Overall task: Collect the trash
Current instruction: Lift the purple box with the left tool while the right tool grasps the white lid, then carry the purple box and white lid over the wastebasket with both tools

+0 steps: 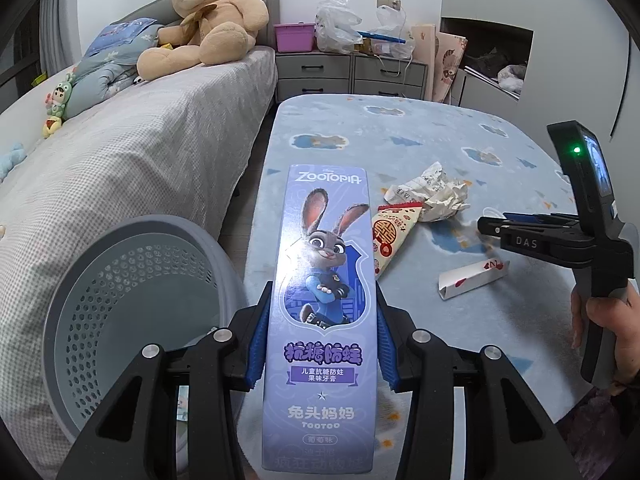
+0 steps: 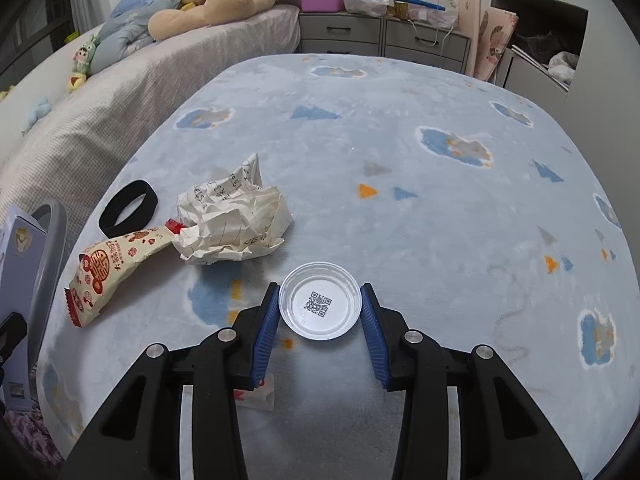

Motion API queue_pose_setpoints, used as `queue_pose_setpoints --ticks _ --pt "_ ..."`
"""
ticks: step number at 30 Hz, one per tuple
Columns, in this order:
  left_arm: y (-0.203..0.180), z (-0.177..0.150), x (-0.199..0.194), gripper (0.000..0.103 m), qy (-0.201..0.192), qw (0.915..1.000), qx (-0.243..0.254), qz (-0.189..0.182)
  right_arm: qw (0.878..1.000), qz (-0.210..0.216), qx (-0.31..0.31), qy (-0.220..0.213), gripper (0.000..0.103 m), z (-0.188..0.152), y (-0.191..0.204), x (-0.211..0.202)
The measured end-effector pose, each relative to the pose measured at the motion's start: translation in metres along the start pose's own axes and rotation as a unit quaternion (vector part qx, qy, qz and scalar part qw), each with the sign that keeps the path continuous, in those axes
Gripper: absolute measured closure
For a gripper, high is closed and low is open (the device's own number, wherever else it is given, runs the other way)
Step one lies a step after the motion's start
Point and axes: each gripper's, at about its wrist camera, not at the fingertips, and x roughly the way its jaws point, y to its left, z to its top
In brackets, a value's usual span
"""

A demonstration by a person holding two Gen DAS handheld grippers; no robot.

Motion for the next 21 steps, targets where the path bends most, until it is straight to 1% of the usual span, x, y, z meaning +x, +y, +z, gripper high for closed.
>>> queue_pose_setpoints --ticks 6,10,13,17,21 --pt "0.012 -0.003 -0.007 0.060 -0.007 0.9999 -0.012 0.010 1.000 0.013 0.008 -0.014 0.063 -0.002 0.003 -0.019" --pt "0.026 -0.005 -0.014 0.060 -0.015 0.9994 -0.025 0.019 0.999 0.016 -0.007 -0.031 0.063 -0.005 0.014 -0.037" --pt "0.042 -0.009 -0.020 0.060 -0.020 0.9985 -0.039 0.032 0.999 0.030 -0.009 -0.036 0.063 -0.008 0.025 -0.048" --pt "0.066 -0.017 -0.029 0.060 -0.027 0.9960 -0.062 0.058 0.998 0.055 -0.019 -0.037 0.063 -0.015 0.051 -0.055" --pt "0.092 -0.025 -0.036 0.060 -0.028 0.9927 -0.093 0.071 0.995 0.088 -0.043 -0.037 0.063 -0.020 0.088 -0.062"
